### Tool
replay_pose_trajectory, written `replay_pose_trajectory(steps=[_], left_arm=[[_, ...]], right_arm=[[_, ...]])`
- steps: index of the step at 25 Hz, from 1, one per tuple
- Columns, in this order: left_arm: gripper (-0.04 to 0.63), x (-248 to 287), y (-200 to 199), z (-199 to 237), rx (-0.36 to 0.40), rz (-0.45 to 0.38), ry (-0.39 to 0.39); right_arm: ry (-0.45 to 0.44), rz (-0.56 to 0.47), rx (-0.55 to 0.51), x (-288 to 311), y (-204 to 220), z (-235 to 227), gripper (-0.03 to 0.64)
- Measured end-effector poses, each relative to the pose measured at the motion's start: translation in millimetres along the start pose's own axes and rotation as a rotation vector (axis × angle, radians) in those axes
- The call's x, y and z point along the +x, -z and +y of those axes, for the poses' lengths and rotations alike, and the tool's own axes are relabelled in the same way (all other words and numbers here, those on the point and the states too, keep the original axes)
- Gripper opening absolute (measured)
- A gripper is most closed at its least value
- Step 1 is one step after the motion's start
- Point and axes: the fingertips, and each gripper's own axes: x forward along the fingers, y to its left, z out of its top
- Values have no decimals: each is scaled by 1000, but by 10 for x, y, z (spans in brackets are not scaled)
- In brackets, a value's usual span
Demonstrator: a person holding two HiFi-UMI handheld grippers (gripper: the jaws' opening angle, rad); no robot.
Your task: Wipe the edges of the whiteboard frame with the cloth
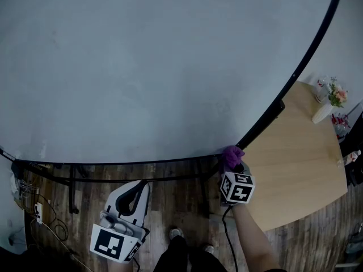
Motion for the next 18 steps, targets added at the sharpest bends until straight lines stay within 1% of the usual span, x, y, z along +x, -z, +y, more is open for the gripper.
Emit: replay_pose_trajectory(steps=[11,18], left_arm=[[17,-1,58,-61,1,13,-10],[17,-27,70,-73,1,19,-27]], right_arm=[[-15,28,-14,48,130,6,74],[-23,21,-12,58,151,-3,74]])
